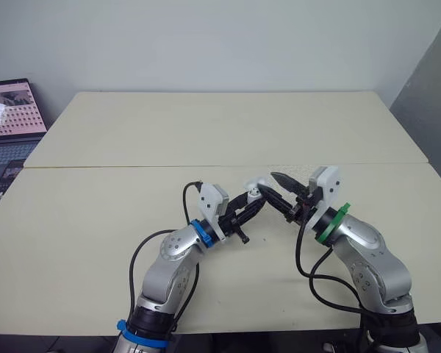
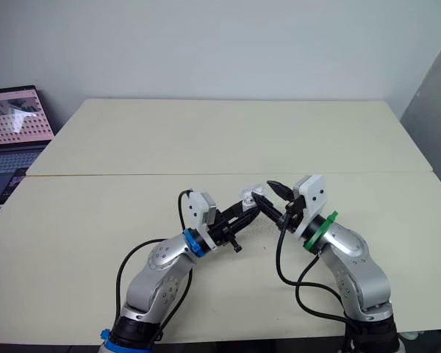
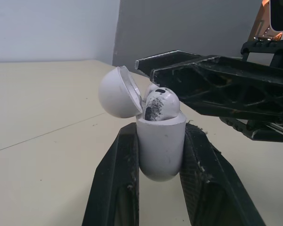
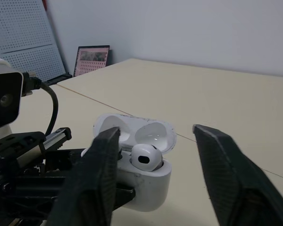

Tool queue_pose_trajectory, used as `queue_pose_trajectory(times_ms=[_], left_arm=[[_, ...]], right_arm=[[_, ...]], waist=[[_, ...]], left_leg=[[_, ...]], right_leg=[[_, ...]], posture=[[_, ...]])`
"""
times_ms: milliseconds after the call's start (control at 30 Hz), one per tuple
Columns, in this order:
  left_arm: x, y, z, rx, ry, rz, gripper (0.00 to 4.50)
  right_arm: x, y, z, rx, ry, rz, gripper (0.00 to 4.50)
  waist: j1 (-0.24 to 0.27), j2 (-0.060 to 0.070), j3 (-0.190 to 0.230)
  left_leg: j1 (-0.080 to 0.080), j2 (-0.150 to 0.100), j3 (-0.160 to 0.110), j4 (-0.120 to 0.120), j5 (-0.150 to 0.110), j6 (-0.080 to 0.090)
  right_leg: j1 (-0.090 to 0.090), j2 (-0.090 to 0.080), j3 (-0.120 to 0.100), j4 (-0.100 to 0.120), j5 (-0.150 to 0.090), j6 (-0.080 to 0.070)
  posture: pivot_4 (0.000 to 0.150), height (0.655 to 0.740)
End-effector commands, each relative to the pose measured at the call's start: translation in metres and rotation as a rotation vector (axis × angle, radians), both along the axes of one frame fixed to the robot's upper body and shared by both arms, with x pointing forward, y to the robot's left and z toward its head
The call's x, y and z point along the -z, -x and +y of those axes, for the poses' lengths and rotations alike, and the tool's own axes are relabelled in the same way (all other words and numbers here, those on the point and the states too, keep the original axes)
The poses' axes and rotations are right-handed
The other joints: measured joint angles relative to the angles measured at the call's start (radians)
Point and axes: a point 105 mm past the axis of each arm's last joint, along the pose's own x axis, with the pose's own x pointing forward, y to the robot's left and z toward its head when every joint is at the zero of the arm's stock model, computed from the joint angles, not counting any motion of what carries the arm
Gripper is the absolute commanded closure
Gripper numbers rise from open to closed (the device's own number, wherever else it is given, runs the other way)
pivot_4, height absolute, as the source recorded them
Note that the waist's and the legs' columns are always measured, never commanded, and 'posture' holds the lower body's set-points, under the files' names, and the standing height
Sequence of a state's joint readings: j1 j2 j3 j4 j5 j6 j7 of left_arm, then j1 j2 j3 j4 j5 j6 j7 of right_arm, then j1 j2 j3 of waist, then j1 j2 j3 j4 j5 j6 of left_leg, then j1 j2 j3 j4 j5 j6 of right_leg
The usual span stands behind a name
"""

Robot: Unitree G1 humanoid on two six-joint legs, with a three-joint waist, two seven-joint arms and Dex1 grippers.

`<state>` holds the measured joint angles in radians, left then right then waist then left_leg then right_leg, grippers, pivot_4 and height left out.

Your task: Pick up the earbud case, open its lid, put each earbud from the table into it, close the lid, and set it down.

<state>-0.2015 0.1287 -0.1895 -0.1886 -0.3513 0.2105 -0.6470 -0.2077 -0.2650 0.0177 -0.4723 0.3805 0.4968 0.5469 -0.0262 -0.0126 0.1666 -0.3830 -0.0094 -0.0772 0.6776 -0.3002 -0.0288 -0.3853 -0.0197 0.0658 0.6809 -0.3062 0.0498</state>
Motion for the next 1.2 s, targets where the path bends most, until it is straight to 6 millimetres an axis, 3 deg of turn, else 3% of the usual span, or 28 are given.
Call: queue_pose_trajectory(times_ms=[33,100,200,233,400,533,633,833,1200], left_arm=[[-0.015,0.005,-0.003,0.024,0.038,-0.058,3.75],[-0.015,0.006,-0.003,0.028,0.038,-0.057,3.75],[-0.013,0.008,-0.002,0.055,0.029,-0.053,3.75],[-0.012,0.009,-0.002,0.073,0.023,-0.053,3.75],[-0.008,0.016,0.001,0.188,-0.003,-0.047,3.75],[-0.01,0.024,0.001,0.315,0.016,-0.013,3.75],[-0.01,0.031,0.001,0.415,0.019,0.027,3.75],[-0.009,0.042,0.003,0.522,0.01,0.09,3.75],[-0.007,0.041,0.006,0.526,-0.007,0.135,3.75]], right_arm=[[-0.015,0.005,0.0,-0.024,-0.039,-0.046,0.54],[-0.024,0.005,-0.004,-0.021,-0.068,-0.053,0.02],[-0.039,0.0,-0.018,-0.018,-0.128,-0.042,0.02],[-0.044,-0.003,-0.024,-0.019,-0.148,-0.033,0.23],[-0.055,-0.014,-0.047,-0.044,-0.178,0.038,1.83],[-0.034,-0.019,-0.057,-0.096,-0.073,0.152,3.3],[-0.019,-0.014,-0.054,-0.181,0.018,0.219,4.43],[-0.005,0.003,-0.044,-0.34,0.119,0.287,4.47],[-0.007,0.031,-0.026,-0.503,0.179,0.298,4.47]], waist=[[0.0,0.0,0.0],[0.0,0.0,0.0],[0.0,0.0,0.0],[0.0,0.0,0.0],[-0.001,0.0,0.0],[0.0,0.0,0.0],[-0.002,0.0,0.0],[-0.003,0.0,0.0],[-0.002,0.0,0.0]], left_leg=[[0.0,0.0,0.0,0.0,0.0,0.0],[0.0,0.0,0.0,0.0,0.0,0.0],[0.0,0.0,0.0,0.0,0.0,0.0],[0.0,0.0,0.0,0.0,0.0,0.0],[0.0,0.0,0.0,0.0,0.0,0.0],[0.0,0.0,0.0,0.0,0.0,0.0],[0.0,0.0,0.001,0.0,0.0,0.0],[0.0,0.001,0.0,0.0,0.0,0.0],[-0.001,0.001,-0.001,0.0,0.0,0.0]], right_leg=[[0.0,0.0,0.0,0.0,0.0,0.0],[0.0,0.0,0.0,0.0,0.0,0.0],[0.0,0.0,0.0,0.0,0.0,0.0],[0.0,0.0,0.0,0.0,0.0,0.0],[0.0,0.0,0.0,0.0,0.0,0.0],[0.0,0.0,0.0,0.0,0.0,0.0],[0.0,0.001,0.0,-0.001,0.0,0.0],[0.0,0.001,0.0,0.0,0.0,0.0],[0.0,0.001,0.0,-0.001,0.0,0.0]], posture=[[0.15,0.74],[0.15,0.74],[0.15,0.74],[0.15,0.74],[0.15,0.74],[0.15,0.74],[0.15,0.74],[0.15,0.74],[0.15,0.74]])
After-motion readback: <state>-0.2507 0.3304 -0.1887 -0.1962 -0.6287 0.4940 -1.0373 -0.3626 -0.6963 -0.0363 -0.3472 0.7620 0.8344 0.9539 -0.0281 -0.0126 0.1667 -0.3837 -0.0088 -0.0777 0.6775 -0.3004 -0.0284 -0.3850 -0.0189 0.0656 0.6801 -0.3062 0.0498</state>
